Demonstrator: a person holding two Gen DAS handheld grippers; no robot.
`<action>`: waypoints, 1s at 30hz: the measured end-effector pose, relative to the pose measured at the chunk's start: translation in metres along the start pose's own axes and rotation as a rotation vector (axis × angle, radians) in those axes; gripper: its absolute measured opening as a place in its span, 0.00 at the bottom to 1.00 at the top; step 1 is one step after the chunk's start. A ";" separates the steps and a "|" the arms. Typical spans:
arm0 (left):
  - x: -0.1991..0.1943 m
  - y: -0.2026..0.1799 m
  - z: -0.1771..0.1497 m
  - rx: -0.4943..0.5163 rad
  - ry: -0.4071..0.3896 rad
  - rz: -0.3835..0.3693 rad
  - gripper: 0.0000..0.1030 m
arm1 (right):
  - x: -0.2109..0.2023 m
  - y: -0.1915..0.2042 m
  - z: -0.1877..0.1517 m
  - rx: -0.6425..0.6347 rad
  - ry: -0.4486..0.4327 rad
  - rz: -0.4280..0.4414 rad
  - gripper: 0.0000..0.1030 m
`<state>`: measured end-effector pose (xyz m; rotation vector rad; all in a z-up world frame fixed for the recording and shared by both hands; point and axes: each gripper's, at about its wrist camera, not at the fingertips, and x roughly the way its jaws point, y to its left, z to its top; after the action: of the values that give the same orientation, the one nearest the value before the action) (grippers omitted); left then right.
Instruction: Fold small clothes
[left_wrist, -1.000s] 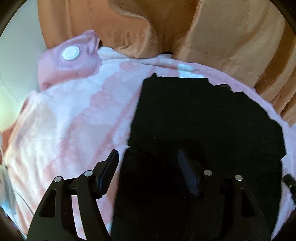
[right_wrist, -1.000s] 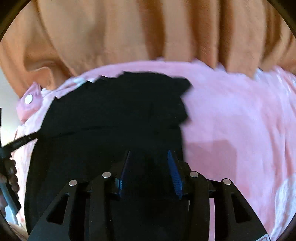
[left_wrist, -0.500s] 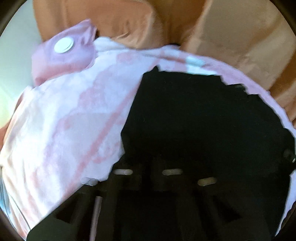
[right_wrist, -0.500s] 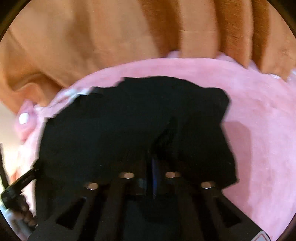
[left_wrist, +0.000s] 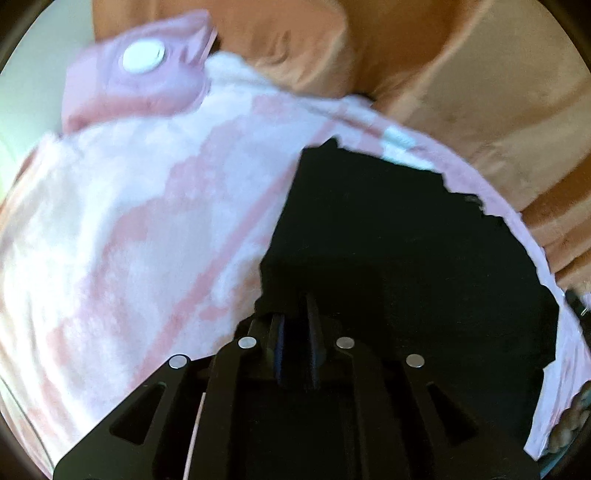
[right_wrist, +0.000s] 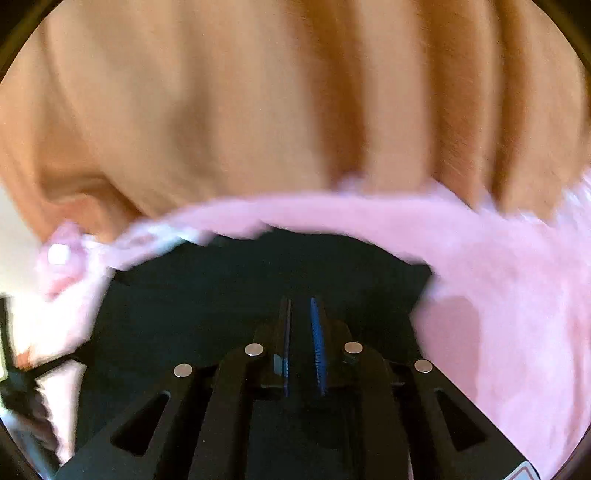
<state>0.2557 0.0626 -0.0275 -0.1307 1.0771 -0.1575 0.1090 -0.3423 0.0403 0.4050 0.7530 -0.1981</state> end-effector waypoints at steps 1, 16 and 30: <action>0.004 0.002 0.000 0.003 -0.010 -0.001 0.10 | 0.011 0.014 0.005 -0.010 0.033 0.070 0.20; 0.001 0.015 0.012 -0.029 -0.036 -0.287 0.28 | 0.201 0.181 0.019 -0.330 0.300 0.287 0.27; 0.008 0.014 0.009 0.020 -0.083 -0.119 0.05 | 0.178 0.183 0.032 -0.314 0.225 0.259 0.06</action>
<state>0.2683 0.0751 -0.0323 -0.1824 0.9852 -0.2679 0.3143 -0.1958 -0.0112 0.2235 0.9271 0.2110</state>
